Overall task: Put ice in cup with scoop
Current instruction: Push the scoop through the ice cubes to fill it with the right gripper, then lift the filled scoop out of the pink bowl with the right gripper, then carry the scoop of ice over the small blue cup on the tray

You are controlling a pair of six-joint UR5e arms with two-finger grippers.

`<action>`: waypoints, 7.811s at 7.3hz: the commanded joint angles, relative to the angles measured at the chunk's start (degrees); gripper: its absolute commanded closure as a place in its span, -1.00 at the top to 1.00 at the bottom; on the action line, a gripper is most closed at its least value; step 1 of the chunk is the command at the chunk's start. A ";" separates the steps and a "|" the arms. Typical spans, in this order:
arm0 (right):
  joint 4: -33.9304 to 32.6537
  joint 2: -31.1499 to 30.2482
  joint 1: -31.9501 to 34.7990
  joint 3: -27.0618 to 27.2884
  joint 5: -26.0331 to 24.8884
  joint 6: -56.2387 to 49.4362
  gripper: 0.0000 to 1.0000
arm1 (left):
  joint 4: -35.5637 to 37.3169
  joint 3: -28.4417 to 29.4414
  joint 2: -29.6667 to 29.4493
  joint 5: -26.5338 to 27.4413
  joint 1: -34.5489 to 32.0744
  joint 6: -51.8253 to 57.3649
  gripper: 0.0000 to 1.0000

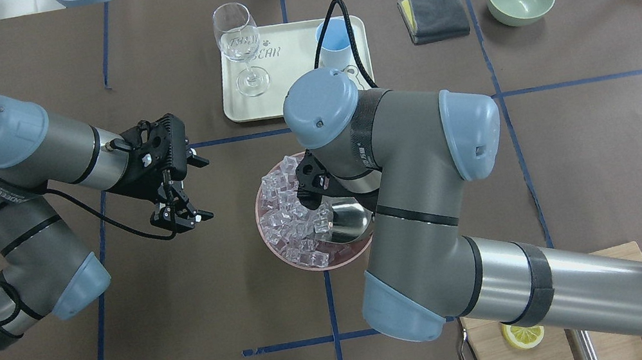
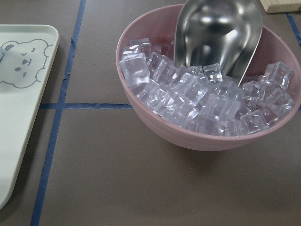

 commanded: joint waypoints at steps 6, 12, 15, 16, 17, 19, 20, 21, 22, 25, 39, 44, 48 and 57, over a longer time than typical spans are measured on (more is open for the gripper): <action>1.22 -1.17 -0.26 0.66 -0.01 0.61 -1.00 | 0.00 -0.53 -0.04 -0.09 -0.20 0.01 1.00; 13.62 -6.09 -0.70 2.67 0.78 7.64 -1.00 | 0.09 -1.23 0.31 -1.76 -0.99 -0.08 1.00; 13.62 -6.35 -0.88 4.50 0.69 8.00 -1.00 | 0.09 -1.41 0.31 -1.76 -1.17 -0.08 1.00; 13.71 -7.23 -0.97 5.13 0.69 8.70 -1.00 | 0.18 -1.85 0.31 -1.76 -1.25 -0.08 1.00; 13.71 -7.32 -0.97 6.52 0.61 9.66 -1.00 | 2.44 -2.55 0.22 -1.85 -1.51 0.01 1.00; 13.88 -8.38 -1.67 6.89 0.43 9.76 -1.00 | 3.08 -2.91 0.22 -1.85 -1.52 0.01 1.00; 14.93 -8.47 -2.19 6.63 0.34 10.54 -1.00 | 3.08 -2.91 0.05 -1.85 -1.52 0.01 1.00; 19.03 -10.21 -3.15 6.19 0.17 11.77 -1.00 | 3.08 -2.91 0.04 -1.85 -1.52 -0.08 1.00; 21.07 -10.75 -3.08 6.10 0.17 12.04 -1.00 | 3.08 -2.91 0.04 -1.85 -1.52 0.01 1.00; 21.27 -10.58 -2.99 6.10 0.25 12.74 -1.00 | 3.08 -2.91 -0.13 -1.85 -1.52 -0.08 1.00; 30.59 -14.62 -1.32 9.70 1.30 18.02 -1.00 | 3.25 -3.43 -0.22 -1.85 -1.69 -0.08 1.00; 19.78 -14.53 2.98 14.71 4.12 22.21 -1.00 | 3.25 -3.26 -0.13 -1.76 -1.78 -0.08 1.00; 19.51 -13.92 8.67 13.66 7.62 31.55 -1.00 | 3.17 -2.64 0.13 -1.67 -1.69 -0.08 1.00; 20.13 -3.74 20.47 -8.72 13.35 24.99 -1.00 | 3.25 -2.20 0.31 -1.58 -1.43 -0.08 1.00</action>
